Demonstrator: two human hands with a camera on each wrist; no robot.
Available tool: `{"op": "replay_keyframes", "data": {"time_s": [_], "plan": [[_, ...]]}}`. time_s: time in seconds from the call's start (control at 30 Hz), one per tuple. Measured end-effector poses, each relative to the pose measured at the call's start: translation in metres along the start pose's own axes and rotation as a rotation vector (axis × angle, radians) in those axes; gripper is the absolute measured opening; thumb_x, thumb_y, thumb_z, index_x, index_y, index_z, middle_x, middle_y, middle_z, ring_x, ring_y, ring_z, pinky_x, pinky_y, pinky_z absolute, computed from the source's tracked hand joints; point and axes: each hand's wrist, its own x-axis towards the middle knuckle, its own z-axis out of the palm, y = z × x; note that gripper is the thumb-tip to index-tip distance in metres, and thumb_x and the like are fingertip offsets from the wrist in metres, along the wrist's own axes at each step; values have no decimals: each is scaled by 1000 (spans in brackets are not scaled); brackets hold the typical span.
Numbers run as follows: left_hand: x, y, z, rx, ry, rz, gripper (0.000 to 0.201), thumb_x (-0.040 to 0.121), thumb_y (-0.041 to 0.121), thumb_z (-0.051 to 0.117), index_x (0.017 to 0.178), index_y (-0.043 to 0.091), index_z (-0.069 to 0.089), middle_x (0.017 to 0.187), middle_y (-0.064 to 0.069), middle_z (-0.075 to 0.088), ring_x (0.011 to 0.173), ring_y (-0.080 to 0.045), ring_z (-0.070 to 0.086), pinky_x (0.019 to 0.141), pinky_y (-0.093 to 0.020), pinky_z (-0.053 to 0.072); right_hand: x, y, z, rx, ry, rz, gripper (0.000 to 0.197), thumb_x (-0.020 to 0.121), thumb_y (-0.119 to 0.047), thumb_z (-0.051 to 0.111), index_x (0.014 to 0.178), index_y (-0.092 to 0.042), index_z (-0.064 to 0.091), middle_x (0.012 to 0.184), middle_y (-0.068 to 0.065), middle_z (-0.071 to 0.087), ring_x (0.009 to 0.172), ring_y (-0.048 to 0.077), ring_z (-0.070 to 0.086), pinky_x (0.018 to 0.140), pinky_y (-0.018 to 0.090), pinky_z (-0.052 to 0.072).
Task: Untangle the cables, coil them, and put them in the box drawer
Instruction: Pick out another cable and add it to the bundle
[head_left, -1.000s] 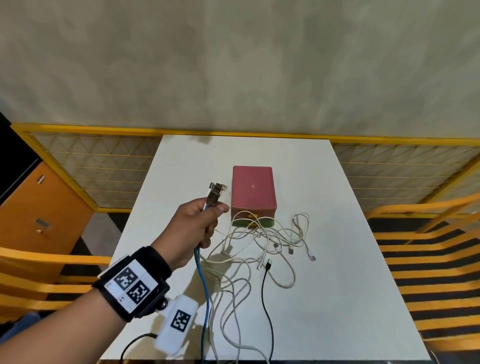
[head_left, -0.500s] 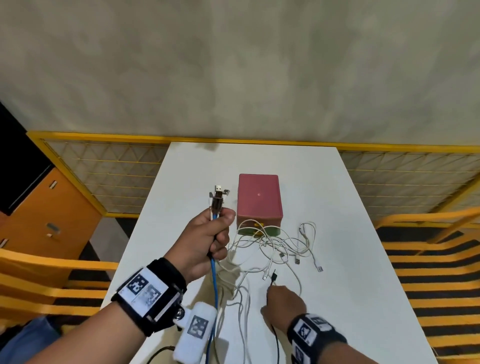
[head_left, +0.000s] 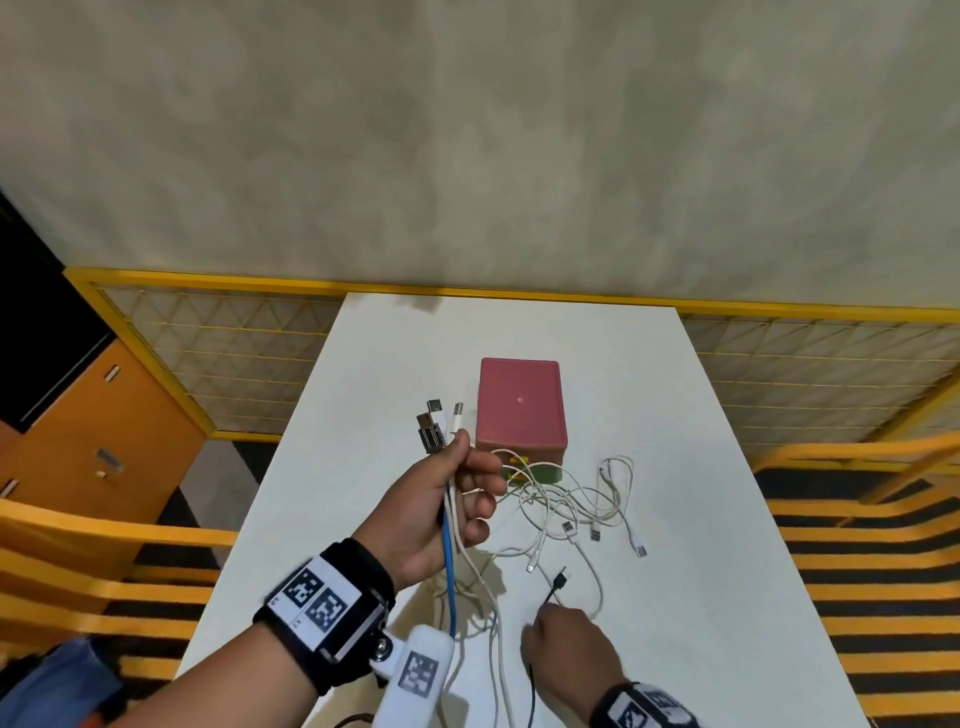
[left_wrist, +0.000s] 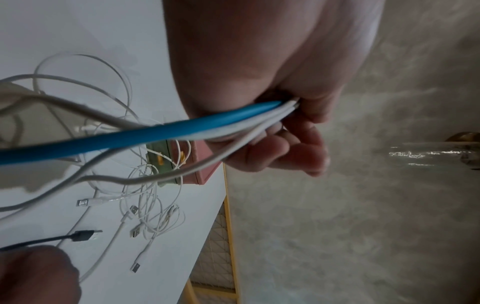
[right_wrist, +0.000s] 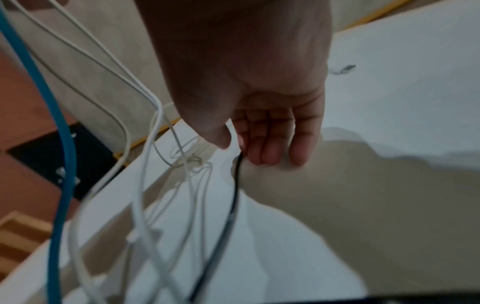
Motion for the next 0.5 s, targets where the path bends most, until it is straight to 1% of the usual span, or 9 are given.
{"op": "replay_keyframes", "data": {"time_s": [0.07,0.1,0.2,0.23,0.27,0.33,0.37,0.43,0.5], "plan": [[-1,-2,-2,-38,-22,19,39,85,45,56,80,12,76,76,-6,69,55,-15,60,48,-25,41,3,-4,6,-5,-4,0,31,87,-52,44,90,-22,51,107,2,66,102,24,64,76,32,46],[-2,-4,-4,-57,-30,19,38,85,44,56,85,12,76,80,-6,71,59,-16,63,50,-26,43,4,-5,8,-17,-8,7,30,86,-50,47,93,-21,52,108,2,65,103,24,63,78,32,47],[-4,-7,-9,-85,-62,22,38,86,43,55,93,13,77,90,-7,73,72,-20,70,57,-31,50,10,-5,12,-55,5,-4,12,89,-32,48,91,-20,49,114,6,64,106,25,63,77,31,45],[-5,-8,-11,-85,-75,24,38,87,43,55,95,13,77,93,-8,73,78,-22,71,61,-33,52,12,-4,13,-65,5,-7,8,91,-26,46,88,-19,48,115,6,63,106,24,63,77,30,45],[-5,-9,-13,-81,-82,28,39,88,43,53,97,13,77,98,-9,74,86,-24,73,66,-36,53,14,-3,12,-60,-6,5,11,90,-23,45,80,-19,44,114,6,63,106,24,63,77,29,45],[-4,-10,-16,-63,-74,37,41,90,44,51,104,13,74,111,-11,74,106,-29,71,81,-43,51,18,0,10,-18,-16,47,21,85,-20,45,68,-22,35,104,6,63,99,25,64,73,27,44],[-3,-10,-18,-51,-64,40,43,90,46,49,107,14,73,118,-11,72,115,-30,67,89,-47,48,20,2,8,-1,-11,64,22,83,-20,45,66,-24,33,99,5,61,95,25,64,72,27,44],[-2,-10,-21,-33,-44,37,44,94,49,45,109,18,74,128,-8,69,124,-27,62,104,-55,40,22,5,4,-29,26,79,22,81,-20,45,65,-24,30,99,4,62,94,24,64,75,27,48],[2,-12,-25,-18,-23,22,46,99,49,39,107,23,76,130,-3,69,128,-24,58,109,-58,34,21,7,5,-89,62,55,21,82,-15,43,67,-23,31,97,3,61,96,23,65,76,28,49]]}}
